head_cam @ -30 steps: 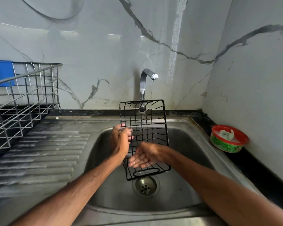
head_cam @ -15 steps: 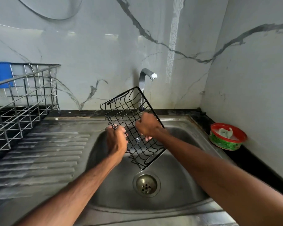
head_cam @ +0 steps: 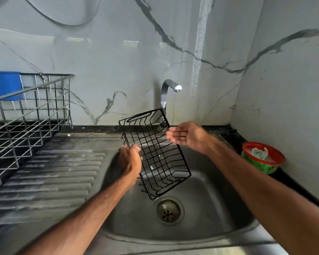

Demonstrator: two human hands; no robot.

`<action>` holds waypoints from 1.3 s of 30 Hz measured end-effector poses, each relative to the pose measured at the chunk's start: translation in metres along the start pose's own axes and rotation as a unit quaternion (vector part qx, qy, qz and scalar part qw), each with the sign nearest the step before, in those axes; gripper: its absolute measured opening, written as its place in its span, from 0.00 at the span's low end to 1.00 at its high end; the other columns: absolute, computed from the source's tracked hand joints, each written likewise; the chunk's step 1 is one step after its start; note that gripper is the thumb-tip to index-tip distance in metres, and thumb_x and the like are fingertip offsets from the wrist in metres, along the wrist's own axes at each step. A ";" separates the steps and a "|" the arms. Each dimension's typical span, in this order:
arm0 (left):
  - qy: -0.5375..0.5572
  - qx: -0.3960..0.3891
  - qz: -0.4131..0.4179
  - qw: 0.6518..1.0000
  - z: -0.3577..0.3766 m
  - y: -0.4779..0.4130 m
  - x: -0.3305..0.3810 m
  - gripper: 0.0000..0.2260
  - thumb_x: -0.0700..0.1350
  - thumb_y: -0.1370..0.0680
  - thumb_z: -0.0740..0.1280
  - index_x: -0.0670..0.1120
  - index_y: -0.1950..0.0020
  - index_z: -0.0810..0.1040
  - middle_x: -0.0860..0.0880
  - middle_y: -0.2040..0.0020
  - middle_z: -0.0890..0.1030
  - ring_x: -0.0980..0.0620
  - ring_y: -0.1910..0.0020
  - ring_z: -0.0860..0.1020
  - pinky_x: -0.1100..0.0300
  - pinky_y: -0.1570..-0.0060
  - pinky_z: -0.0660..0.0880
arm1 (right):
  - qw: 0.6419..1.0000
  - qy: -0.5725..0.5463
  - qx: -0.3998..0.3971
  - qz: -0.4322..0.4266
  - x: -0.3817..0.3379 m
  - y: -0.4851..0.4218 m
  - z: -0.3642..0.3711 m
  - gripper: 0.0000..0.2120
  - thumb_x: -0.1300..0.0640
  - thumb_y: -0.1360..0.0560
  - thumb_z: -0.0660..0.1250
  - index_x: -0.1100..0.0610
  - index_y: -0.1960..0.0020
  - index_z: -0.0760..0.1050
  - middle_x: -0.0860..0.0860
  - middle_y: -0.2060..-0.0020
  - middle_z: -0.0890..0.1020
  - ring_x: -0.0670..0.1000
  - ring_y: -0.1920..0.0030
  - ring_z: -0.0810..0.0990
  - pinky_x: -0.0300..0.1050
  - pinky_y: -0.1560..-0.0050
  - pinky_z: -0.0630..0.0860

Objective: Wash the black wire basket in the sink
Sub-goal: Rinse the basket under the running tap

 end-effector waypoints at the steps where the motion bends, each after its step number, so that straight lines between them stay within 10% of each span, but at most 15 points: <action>1: -0.014 -0.013 -0.008 1.000 -0.002 0.009 0.007 0.19 0.57 0.23 0.60 0.44 0.45 0.79 0.48 0.55 0.82 0.45 0.55 0.85 0.42 0.54 0.85 | 0.997 -0.065 0.015 0.025 -0.005 -0.005 -0.003 0.17 0.61 0.16 0.54 0.70 0.40 0.77 0.65 0.48 0.85 0.61 0.48 0.86 0.50 0.50 0.84; 5: -0.001 -0.032 -0.038 0.999 -0.003 0.020 0.014 0.12 0.47 0.20 0.62 0.39 0.48 0.80 0.43 0.58 0.83 0.41 0.57 0.84 0.47 0.59 0.83 | 0.977 -0.196 0.056 0.068 -0.025 -0.020 0.004 0.17 0.65 0.16 0.52 0.74 0.39 0.74 0.70 0.46 0.82 0.66 0.45 0.84 0.57 0.42 0.82; 10: -0.083 -0.033 -0.001 0.996 -0.007 0.008 -0.001 0.16 0.57 0.26 0.64 0.45 0.60 0.82 0.46 0.64 0.85 0.46 0.66 0.86 0.43 0.63 0.85 | 0.976 -0.193 0.037 0.091 -0.034 -0.025 0.014 0.17 0.70 0.17 0.50 0.76 0.40 0.75 0.70 0.43 0.80 0.66 0.41 0.81 0.55 0.39 0.80; 19: 0.034 -0.112 -0.080 0.990 0.007 0.023 0.009 0.09 0.43 0.19 0.61 0.42 0.51 0.80 0.42 0.48 0.84 0.42 0.51 0.83 0.49 0.59 0.81 | 0.937 0.311 -0.105 0.119 -0.010 -0.012 0.025 0.12 0.64 0.17 0.61 0.69 0.37 0.76 0.64 0.43 0.84 0.62 0.44 0.85 0.55 0.41 0.81; 22: 0.037 -0.118 -0.087 0.989 0.008 0.024 0.008 0.10 0.44 0.19 0.61 0.41 0.48 0.80 0.42 0.47 0.84 0.41 0.49 0.84 0.50 0.59 0.81 | 0.968 0.249 -0.005 0.010 -0.023 -0.023 0.021 0.12 0.67 0.18 0.61 0.68 0.37 0.76 0.64 0.43 0.83 0.60 0.45 0.85 0.50 0.49 0.84; 28: -0.008 -0.090 -0.049 0.995 -0.004 0.018 0.011 0.08 0.47 0.21 0.64 0.45 0.51 0.81 0.44 0.53 0.86 0.44 0.59 0.86 0.47 0.63 0.85 | 0.959 0.275 -0.070 0.022 -0.024 -0.009 0.019 0.11 0.67 0.18 0.61 0.66 0.39 0.78 0.60 0.47 0.86 0.58 0.47 0.86 0.53 0.42 0.82; 32: -0.053 -0.091 -0.002 0.994 -0.018 0.016 0.016 0.11 0.54 0.25 0.63 0.49 0.54 0.81 0.46 0.56 0.86 0.45 0.60 0.86 0.38 0.57 0.85 | 0.977 0.173 0.110 -0.056 -0.034 -0.023 -0.011 0.10 0.66 0.19 0.64 0.69 0.41 0.79 0.61 0.53 0.87 0.57 0.53 0.88 0.50 0.51 0.84; 39: -0.053 -0.051 -0.020 0.997 -0.022 0.007 0.017 0.11 0.48 0.22 0.63 0.42 0.54 0.80 0.44 0.59 0.80 0.45 0.62 0.82 0.52 0.60 0.77 | 0.994 0.005 0.049 0.095 -0.004 -0.057 0.003 0.31 0.49 0.15 0.56 0.72 0.24 0.56 0.71 0.30 0.68 0.68 0.35 0.75 0.56 0.50 0.79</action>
Point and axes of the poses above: each hand's wrist, its own y-axis away from the middle knuckle, its own z-axis out of the palm, x = y × z, the point moved 3 cm from there along -y, towards the middle knuckle
